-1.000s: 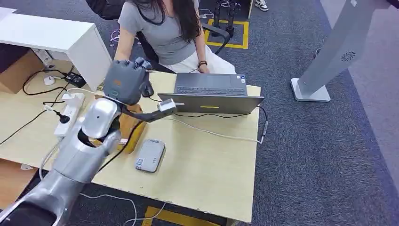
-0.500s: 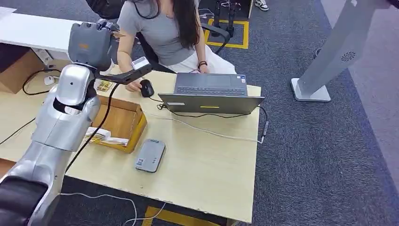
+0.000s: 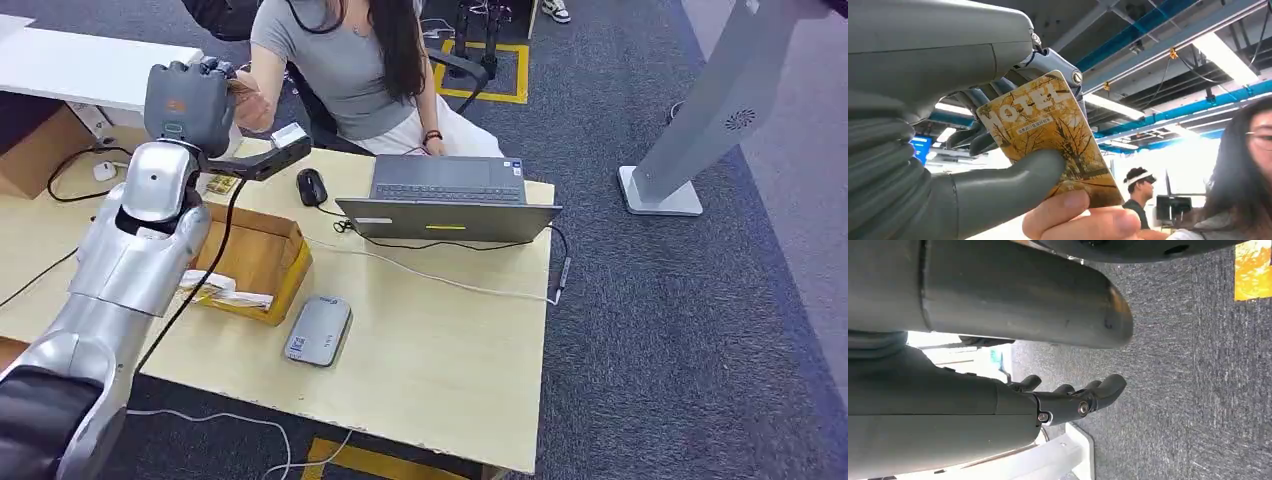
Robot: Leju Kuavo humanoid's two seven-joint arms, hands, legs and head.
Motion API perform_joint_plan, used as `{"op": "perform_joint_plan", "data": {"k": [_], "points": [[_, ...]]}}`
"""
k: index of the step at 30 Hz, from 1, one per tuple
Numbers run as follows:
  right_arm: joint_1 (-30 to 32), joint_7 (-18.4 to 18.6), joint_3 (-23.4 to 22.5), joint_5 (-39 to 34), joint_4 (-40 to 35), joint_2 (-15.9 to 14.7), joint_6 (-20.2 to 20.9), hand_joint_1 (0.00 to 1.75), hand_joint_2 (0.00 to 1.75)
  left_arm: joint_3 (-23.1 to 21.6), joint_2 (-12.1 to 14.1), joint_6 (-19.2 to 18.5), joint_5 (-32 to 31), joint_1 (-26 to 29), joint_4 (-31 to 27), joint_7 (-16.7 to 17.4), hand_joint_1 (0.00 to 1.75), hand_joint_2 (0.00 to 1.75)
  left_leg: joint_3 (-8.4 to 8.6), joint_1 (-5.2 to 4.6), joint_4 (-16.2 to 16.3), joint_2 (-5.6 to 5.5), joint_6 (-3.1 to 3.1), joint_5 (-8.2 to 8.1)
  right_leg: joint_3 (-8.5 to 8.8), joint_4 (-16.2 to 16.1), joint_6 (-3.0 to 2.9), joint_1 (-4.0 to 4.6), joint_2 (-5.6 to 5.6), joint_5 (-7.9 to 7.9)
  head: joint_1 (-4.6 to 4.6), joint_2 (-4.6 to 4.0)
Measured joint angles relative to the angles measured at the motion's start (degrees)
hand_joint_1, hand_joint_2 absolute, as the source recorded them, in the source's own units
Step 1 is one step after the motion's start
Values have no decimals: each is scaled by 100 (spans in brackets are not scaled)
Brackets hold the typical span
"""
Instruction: Pass the card to the sensor for recognition and then transmit it.
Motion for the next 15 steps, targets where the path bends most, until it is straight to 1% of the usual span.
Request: {"op": "perform_joint_plan", "data": {"k": [15], "points": [[-3,0,0,0,0,0,0,0,0,2,0,0,0,0,85,0,175,175,-1,0,0,-1,0,0,0,0,0,0,0,0,0,0]]}}
